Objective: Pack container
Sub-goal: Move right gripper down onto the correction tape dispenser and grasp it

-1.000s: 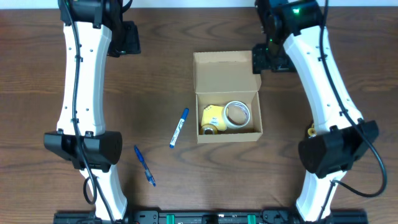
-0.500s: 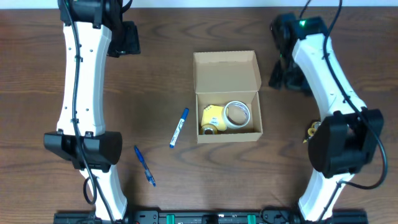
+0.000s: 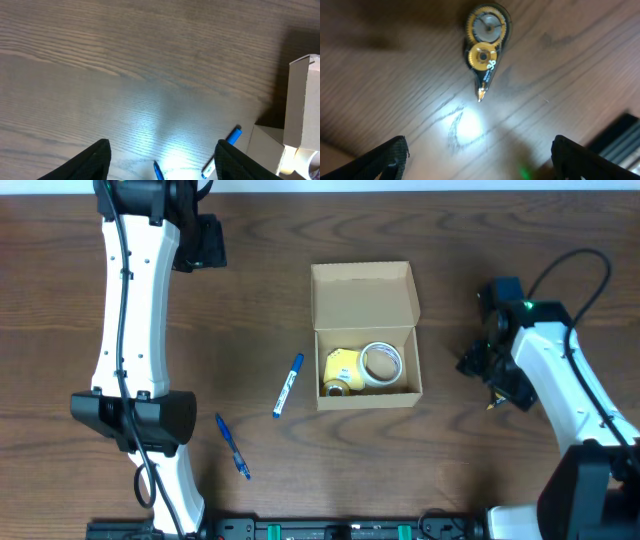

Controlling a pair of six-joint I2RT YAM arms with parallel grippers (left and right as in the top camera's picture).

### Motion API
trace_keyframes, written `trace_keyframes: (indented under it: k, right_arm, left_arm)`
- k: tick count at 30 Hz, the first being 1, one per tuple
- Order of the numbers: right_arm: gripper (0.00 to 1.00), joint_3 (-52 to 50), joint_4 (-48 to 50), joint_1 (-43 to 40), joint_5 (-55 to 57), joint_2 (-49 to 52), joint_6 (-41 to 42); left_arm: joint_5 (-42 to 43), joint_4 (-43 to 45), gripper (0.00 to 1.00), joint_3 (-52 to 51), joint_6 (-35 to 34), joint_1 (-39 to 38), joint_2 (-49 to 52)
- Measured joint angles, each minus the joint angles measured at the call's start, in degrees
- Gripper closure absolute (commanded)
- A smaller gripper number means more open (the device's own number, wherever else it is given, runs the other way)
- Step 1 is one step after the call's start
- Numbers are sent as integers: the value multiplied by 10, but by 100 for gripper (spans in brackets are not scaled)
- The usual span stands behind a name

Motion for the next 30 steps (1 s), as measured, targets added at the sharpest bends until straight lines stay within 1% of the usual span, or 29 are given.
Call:
trace_keyframes:
  k: [3, 9, 15, 19, 27, 29, 30]
  right_arm:
    - [9, -34, 36, -23, -4, -5, 9]
    - [9, -67, 108, -63, -17, -6, 24]
    - [11, -81, 141, -110, -20, -7, 58]
    - [11, -105, 183, -114, -22, -8, 83]
    - [9, -152, 264, -114, -27, -8, 90]
    - [12, -156, 279, -114, -35, -8, 80]
    - [15, -156, 283, -114, -43, -8, 71]
  left_arm:
    - [0, 0, 33, 0, 0, 0, 0]
    - [0, 0, 32, 0, 0, 0, 0]
    - [0, -1, 33, 0, 0, 0, 0]
    - [0, -1, 33, 0, 0, 0, 0]
    - [6, -1, 32, 0, 0, 0, 0]
    - [8, -1, 32, 0, 0, 0, 0]
    - [9, -1, 32, 0, 0, 0, 0]
